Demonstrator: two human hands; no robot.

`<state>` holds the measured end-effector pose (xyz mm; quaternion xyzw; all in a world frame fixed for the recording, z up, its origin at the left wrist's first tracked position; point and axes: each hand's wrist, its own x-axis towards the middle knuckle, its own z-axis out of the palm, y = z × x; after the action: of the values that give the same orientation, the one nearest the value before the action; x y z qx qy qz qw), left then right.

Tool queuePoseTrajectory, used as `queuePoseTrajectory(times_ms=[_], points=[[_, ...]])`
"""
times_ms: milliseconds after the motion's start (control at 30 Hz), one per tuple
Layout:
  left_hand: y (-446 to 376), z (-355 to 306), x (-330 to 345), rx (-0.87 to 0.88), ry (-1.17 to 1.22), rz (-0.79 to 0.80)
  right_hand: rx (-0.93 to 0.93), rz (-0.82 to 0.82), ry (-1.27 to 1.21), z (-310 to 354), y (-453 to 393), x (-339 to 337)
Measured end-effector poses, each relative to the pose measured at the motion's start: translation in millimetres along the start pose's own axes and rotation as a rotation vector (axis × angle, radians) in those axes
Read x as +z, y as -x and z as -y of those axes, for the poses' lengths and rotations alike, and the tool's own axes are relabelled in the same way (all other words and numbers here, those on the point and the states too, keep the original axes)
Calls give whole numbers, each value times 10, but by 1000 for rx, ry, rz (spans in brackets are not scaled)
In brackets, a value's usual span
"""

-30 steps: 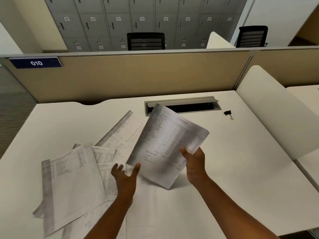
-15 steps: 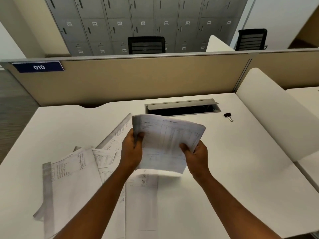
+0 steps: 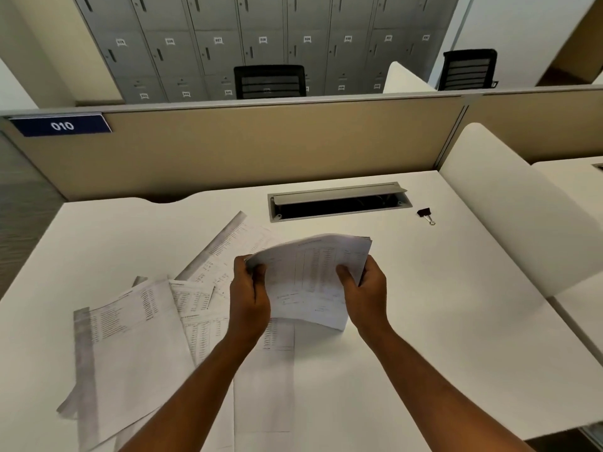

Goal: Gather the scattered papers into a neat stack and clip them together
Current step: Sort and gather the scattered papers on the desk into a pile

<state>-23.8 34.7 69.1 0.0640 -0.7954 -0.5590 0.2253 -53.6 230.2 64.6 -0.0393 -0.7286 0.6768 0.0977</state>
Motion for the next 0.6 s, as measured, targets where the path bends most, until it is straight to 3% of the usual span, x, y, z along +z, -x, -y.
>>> queuePoseTrajectory(times_ms=[167,367,500,600], points=[[54,-9,-46,51,41,-30,-63,-30,-81,11,13,-37],[266,146,17,-98,-28,52,160,51,50,-331,102,3],[254,184,-4,-72,-84,21,115,13,60,-368,63,-40],[341,286,6,-131,-64,61,165,77,105,-451,106,-54]])
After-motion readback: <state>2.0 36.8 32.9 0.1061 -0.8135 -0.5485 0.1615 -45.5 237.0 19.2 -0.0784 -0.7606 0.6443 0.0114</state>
